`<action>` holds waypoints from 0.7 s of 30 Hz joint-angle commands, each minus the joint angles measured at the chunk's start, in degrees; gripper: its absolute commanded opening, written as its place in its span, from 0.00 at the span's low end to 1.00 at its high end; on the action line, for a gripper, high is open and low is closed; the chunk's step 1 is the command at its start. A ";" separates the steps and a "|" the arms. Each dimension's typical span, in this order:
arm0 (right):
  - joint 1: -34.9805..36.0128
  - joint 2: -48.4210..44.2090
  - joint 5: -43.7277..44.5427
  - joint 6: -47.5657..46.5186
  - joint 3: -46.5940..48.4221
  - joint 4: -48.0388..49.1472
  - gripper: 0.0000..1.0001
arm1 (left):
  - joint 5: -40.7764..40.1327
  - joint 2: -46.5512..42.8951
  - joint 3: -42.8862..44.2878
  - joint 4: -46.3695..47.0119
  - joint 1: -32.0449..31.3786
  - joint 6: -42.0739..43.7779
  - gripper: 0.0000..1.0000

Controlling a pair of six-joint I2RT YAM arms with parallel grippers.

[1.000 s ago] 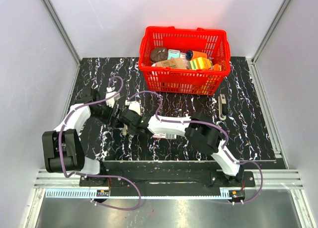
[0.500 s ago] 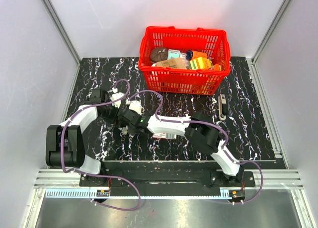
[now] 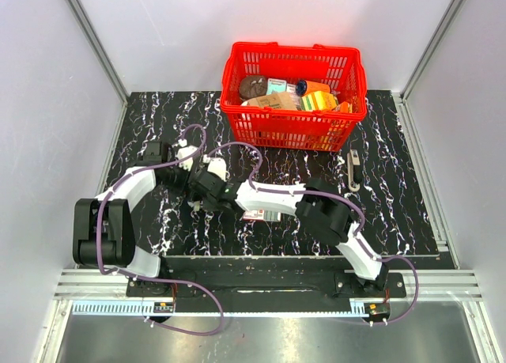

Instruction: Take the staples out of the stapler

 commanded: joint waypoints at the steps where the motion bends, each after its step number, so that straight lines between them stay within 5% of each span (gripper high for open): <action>1: -1.25 -5.66 -0.38 2.72 -0.07 6.18 0.02 | 4.23 -2.07 1.45 -1.68 -0.35 -0.40 0.85; 4: -1.95 -6.98 -0.55 3.77 -1.47 6.88 0.01 | 5.98 -2.60 2.50 -3.70 0.70 -0.40 0.78; 21: -3.53 -12.08 -2.58 4.92 -7.71 14.96 0.00 | 33.84 6.01 13.40 -22.06 11.51 3.72 0.82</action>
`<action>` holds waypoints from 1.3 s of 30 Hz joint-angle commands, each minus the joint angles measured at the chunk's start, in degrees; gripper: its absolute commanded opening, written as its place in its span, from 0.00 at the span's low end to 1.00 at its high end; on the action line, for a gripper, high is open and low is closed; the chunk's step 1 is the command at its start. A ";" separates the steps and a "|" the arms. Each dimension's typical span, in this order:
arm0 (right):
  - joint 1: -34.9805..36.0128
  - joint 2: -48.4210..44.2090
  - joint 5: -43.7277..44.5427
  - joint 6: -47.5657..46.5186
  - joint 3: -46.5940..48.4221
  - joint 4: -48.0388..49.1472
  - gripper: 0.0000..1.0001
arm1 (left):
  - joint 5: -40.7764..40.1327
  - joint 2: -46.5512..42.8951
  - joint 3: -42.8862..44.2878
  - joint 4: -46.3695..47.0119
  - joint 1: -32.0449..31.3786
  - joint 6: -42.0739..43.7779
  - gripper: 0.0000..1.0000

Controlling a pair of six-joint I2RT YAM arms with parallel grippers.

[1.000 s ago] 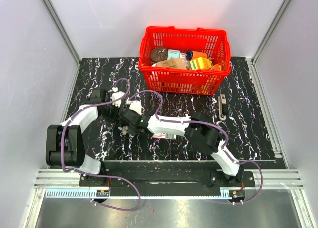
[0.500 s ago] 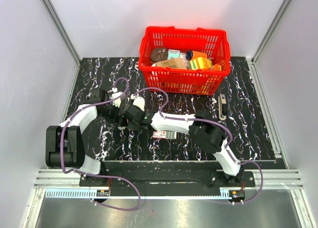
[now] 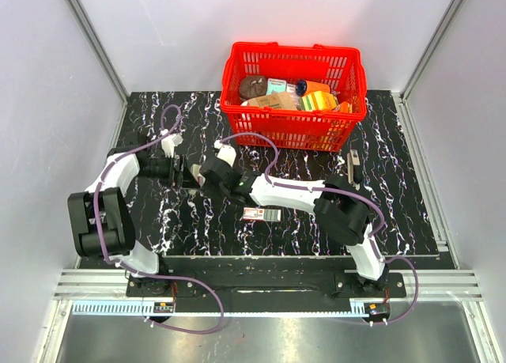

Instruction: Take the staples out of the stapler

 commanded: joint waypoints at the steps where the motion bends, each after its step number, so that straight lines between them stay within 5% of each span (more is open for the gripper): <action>1: -0.45 -3.86 0.27 0.37 -0.50 3.53 0.00 | 11.67 4.26 3.92 -8.25 1.40 5.10 0.82; 4: -0.45 -3.95 0.36 -0.07 -0.33 3.63 0.00 | 12.64 6.11 4.18 -11.33 1.40 8.61 0.77; 8: -0.45 -3.69 0.18 -0.16 -0.24 4.15 0.00 | 13.17 7.61 4.71 -14.32 1.48 12.04 0.55; 12: -0.36 -3.25 -0.96 -0.60 0.37 4.33 0.00 | 12.99 7.44 5.15 -14.68 1.48 12.84 0.48; 19: -0.36 -3.86 -0.96 -2.35 -1.37 5.29 0.00 | 10.01 8.58 7.78 -18.36 2.53 16.78 0.14; 39: 0.25 -3.95 8.44 -19.49 -2.35 0.55 0.00 | 1.66 7.26 11.66 -26.55 12.38 26.64 0.02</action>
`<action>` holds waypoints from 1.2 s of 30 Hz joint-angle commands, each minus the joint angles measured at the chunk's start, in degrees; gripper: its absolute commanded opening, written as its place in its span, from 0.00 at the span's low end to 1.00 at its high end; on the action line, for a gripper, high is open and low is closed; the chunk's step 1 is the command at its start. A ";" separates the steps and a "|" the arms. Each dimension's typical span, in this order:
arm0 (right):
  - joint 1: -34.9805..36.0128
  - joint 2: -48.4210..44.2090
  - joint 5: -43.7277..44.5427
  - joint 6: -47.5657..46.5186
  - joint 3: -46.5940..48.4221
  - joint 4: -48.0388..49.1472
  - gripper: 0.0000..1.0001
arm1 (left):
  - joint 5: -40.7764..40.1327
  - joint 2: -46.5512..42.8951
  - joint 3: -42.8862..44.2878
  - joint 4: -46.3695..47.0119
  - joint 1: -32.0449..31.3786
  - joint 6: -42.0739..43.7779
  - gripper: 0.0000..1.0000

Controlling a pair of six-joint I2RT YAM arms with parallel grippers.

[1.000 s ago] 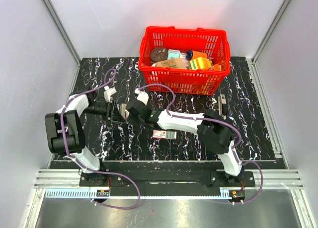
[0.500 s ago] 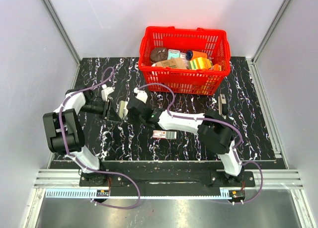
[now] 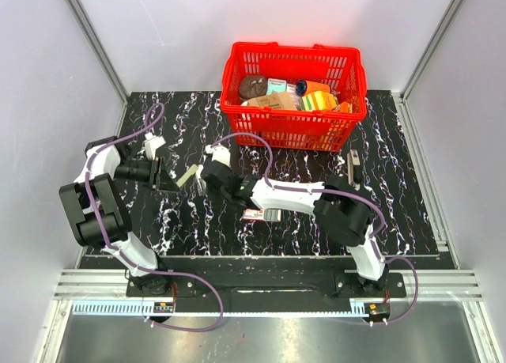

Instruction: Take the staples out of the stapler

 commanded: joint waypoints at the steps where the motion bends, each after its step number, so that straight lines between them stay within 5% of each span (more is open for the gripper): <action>1: -0.23 -3.32 6.71 -5.22 0.67 -2.58 0.00 | -3.90 -1.22 1.78 -0.80 1.24 5.44 0.02; 16: 6.89 -2.00 18.49 -30.96 2.69 3.30 0.00 | -16.28 -0.07 0.55 8.87 2.12 9.74 0.00; 22: 8.82 0.45 22.61 -36.16 5.76 4.89 0.00 | -14.12 -0.96 -0.60 6.70 2.12 9.84 0.01; 28: 9.09 4.23 24.03 -29.14 14.45 1.30 0.00 | 3.19 -1.05 -1.13 -4.20 1.06 13.33 0.72; 32: 9.09 5.29 22.72 -24.57 18.94 -1.52 0.00 | 11.65 0.01 1.68 -13.87 1.94 22.11 0.93; 36: 9.09 4.16 21.31 -20.61 19.74 -1.78 0.00 | 13.41 2.03 2.74 -16.97 2.11 26.70 0.98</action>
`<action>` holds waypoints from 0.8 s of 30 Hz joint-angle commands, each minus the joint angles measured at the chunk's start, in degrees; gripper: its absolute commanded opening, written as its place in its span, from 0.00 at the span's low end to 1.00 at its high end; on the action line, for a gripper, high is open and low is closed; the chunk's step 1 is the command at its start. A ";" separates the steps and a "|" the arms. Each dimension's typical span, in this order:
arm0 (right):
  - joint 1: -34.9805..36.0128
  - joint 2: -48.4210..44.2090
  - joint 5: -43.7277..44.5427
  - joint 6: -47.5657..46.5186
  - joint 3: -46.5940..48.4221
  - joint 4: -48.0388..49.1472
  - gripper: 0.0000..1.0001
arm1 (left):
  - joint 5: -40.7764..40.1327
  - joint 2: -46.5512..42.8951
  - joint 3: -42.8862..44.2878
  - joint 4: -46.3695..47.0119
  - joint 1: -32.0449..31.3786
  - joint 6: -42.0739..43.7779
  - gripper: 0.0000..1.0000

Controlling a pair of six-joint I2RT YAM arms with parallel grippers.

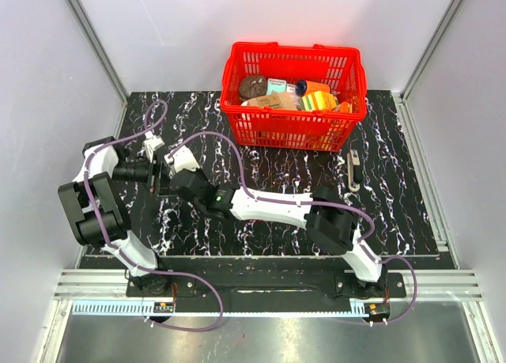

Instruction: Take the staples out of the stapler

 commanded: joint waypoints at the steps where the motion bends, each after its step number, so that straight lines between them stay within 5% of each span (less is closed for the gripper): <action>1: 0.21 -1.73 -0.02 6.76 3.65 0.36 0.00 | 9.59 2.03 3.00 -11.94 0.59 9.46 0.98; 9: 0.30 -3.31 -2.75 13.53 3.04 -0.96 0.00 | 15.83 4.41 2.92 -13.53 1.99 12.11 0.93; 16: 0.30 -3.31 -2.75 15.02 2.95 -0.09 0.00 | 17.42 4.67 0.90 -13.53 1.82 12.11 0.62; 24: -0.05 -3.13 -1.88 14.59 2.78 0.53 0.00 | 15.84 4.32 1.16 -13.44 1.64 11.14 0.45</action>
